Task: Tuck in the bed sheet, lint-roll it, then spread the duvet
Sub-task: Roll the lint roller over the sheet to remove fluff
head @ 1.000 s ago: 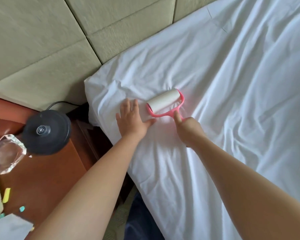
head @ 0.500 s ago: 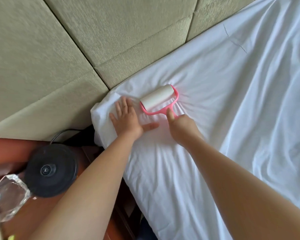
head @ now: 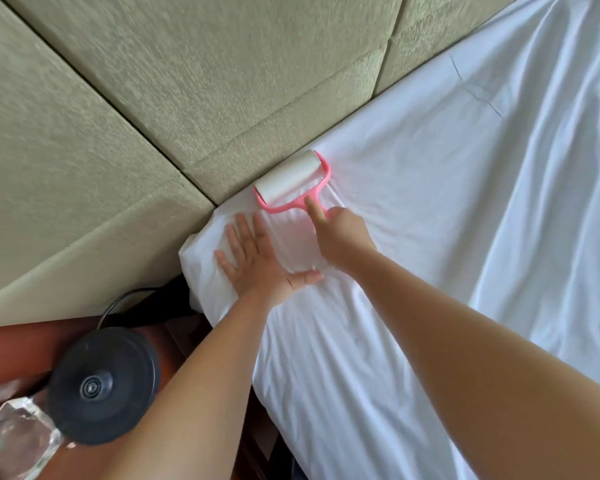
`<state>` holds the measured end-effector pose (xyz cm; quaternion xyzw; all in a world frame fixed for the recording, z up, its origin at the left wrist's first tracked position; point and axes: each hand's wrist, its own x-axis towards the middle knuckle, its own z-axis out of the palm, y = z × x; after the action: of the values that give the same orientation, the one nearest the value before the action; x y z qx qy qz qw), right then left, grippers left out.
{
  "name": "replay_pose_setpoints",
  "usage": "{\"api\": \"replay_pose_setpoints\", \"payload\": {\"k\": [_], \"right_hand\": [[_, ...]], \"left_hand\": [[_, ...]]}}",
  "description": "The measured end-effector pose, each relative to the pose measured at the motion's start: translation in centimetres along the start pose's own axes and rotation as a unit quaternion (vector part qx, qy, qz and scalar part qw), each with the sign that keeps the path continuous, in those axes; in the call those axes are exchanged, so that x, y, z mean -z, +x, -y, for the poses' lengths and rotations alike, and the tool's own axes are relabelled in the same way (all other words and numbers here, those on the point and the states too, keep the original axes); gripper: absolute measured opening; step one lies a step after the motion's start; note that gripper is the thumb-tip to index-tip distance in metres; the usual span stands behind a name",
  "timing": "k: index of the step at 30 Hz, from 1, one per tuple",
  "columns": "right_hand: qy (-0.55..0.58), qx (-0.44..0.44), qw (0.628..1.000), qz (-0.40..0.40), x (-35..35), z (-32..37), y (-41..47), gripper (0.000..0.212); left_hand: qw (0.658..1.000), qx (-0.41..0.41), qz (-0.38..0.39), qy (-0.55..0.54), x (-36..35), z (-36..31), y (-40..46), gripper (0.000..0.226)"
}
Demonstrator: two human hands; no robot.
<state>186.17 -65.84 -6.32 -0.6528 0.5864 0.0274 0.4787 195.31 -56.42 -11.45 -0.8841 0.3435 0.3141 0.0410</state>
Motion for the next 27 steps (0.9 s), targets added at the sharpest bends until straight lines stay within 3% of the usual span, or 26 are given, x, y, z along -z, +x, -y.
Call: {"api": "replay_pose_setpoints", "payload": {"k": [7,11,16,27], "right_hand": [[0.022,0.047,0.996,-0.068,2.0,-2.8,-4.3,0.046],[-0.012,0.025,0.993,-0.116,3.8,-4.9,-7.0,0.044],[-0.051,-0.026,0.995,-0.086,5.0,-8.0,-8.7,0.042],[-0.082,-0.021,0.994,-0.069,4.0,-6.1,-3.7,0.041]], "left_hand": [[1.000,-0.006,0.014,0.011,0.7,-0.1,-0.5,0.147],[0.999,-0.012,0.031,0.008,2.0,-0.5,-1.5,0.142],[0.996,-0.060,0.058,0.040,1.7,-2.7,-3.4,0.142],[0.997,0.014,0.072,0.015,1.5,-4.7,-0.7,0.156]]}}
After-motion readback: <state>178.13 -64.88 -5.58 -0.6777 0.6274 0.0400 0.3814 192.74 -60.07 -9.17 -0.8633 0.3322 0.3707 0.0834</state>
